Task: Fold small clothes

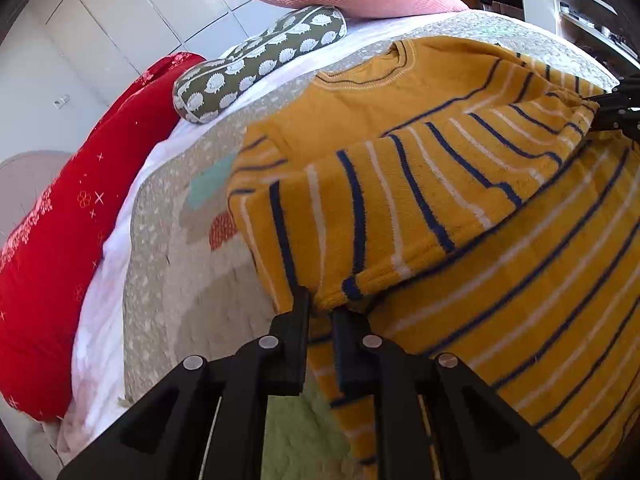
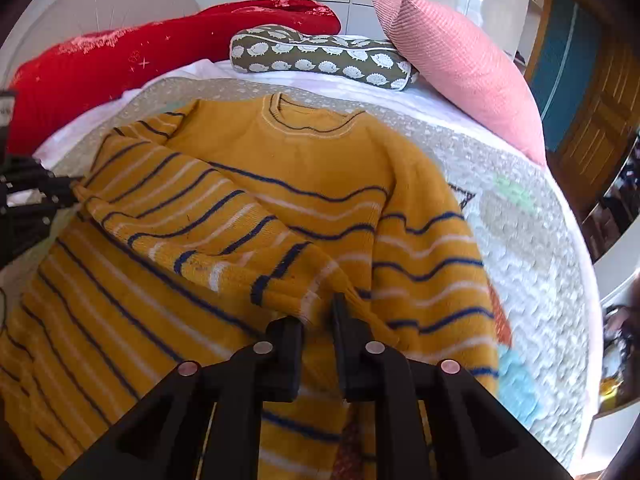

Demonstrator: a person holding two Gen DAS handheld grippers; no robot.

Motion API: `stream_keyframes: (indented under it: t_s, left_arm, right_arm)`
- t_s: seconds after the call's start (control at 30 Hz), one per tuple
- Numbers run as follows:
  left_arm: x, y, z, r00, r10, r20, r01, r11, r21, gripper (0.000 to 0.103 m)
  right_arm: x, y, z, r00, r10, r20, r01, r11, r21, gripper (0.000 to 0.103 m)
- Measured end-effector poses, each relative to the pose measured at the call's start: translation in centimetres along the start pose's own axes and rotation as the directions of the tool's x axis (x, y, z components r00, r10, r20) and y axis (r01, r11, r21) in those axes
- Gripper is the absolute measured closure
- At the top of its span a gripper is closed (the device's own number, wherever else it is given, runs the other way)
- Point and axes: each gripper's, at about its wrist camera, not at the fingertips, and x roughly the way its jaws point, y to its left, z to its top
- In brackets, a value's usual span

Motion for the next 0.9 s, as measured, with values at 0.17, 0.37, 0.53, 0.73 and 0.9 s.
stream_keyframes:
  t_s: [0.17, 0.37, 0.53, 0.73, 0.9]
  left_arm:
    - [-3.5, 2.5, -3.5, 0.997, -0.070, 0.025, 0.072, 0.992, -0.104, 0.092]
    - [-6.1, 5.2, -5.8, 0.993, -0.098, 0.073, 0.113, 0.962, -0.247, 0.083]
    - [-5.3, 5.6, -6.1, 0.993, -0.099, 0.068, 0.116, 0.939, -0.325, 0.080]
    - [-5.6, 5.0, -6.3, 0.987, -0.124, 0.104, 0.153, 0.926, -0.345, 0.072]
    - [-5.5, 5.5, -6.3, 0.985, -0.128, 0.118, 0.164, 0.910, -0.380, 0.070]
  right_arm:
    - [-2.4, 0.4, -3.0, 0.984, 0.155, -0.086, -0.154, 0.988, 0.012, 0.081]
    - [-5.7, -2.7, -0.6, 0.995, 0.070, 0.069, -0.078, 0.990, 0.115, 0.081]
    - [-0.7, -2.7, 3.1, 0.999, 0.037, 0.027, -0.040, 0.989, 0.142, 0.081]
    - [4.8, 0.4, 3.8, 0.993, 0.088, -0.081, -0.081, 0.993, 0.088, 0.081]
    - [4.7, 2.8, 2.4, 0.990, 0.055, -0.127, -0.056, 0.998, -0.004, 0.097]
